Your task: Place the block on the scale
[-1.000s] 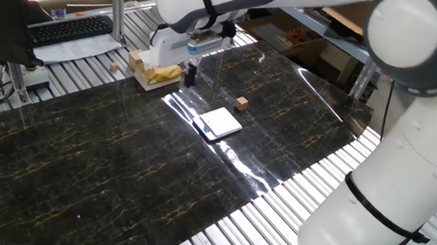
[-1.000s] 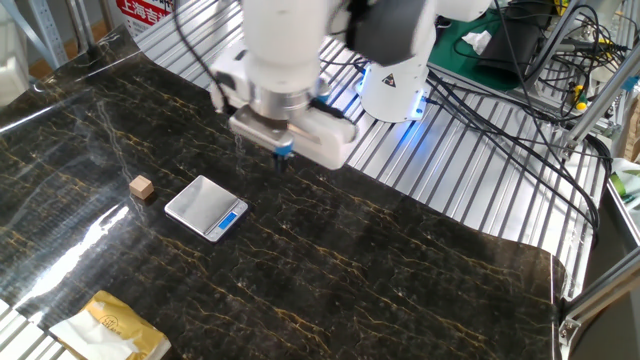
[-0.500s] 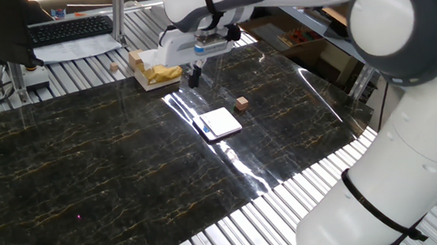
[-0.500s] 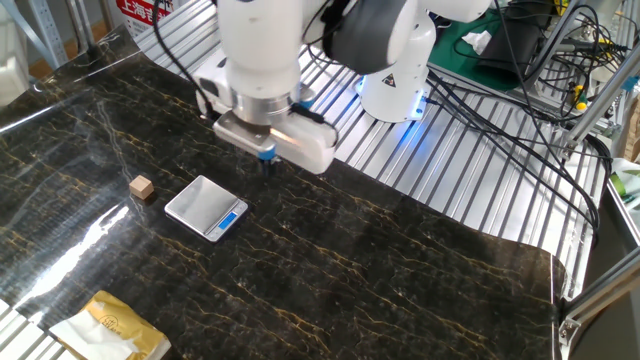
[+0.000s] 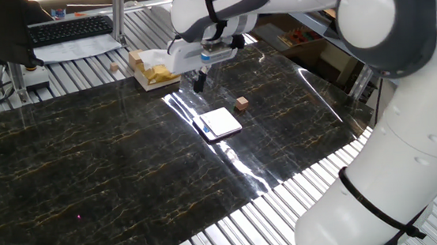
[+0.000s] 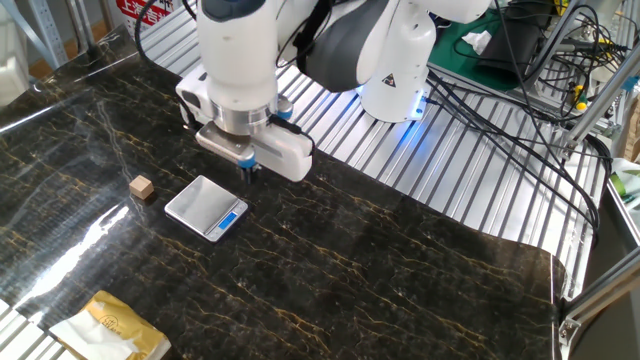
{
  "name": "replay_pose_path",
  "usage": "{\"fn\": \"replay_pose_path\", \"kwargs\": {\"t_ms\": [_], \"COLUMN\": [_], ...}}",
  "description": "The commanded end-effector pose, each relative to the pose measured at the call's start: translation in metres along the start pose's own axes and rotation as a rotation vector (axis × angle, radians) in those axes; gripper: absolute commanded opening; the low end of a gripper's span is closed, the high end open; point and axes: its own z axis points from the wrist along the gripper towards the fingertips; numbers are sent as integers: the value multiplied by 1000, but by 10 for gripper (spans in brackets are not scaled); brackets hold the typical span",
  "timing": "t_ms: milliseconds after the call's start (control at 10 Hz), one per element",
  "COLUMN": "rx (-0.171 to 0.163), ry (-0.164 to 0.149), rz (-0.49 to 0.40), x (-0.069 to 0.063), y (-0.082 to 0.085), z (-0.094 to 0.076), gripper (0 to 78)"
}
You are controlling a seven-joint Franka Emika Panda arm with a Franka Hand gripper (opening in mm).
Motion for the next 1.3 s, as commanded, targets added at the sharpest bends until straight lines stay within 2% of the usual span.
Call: {"fn": "replay_pose_path", "kwargs": {"t_ms": [100, 400, 700, 900, 1000, 1100, 1300], "rx": [3, 1, -1, 0, 0, 5, 21], "ry": [-8, 7, 9, 7, 6, 10, 18], "rz": [2, -57, -47, -40, -35, -28, -23], "x": [1, 0, 0, 3, 3, 6, 4], "y": [-6, -21, -34, -56, -61, -80, -93], "z": [5, 11, 16, 26, 28, 32, 30], "gripper": [0, 0, 0, 0, 0, 0, 0]}}
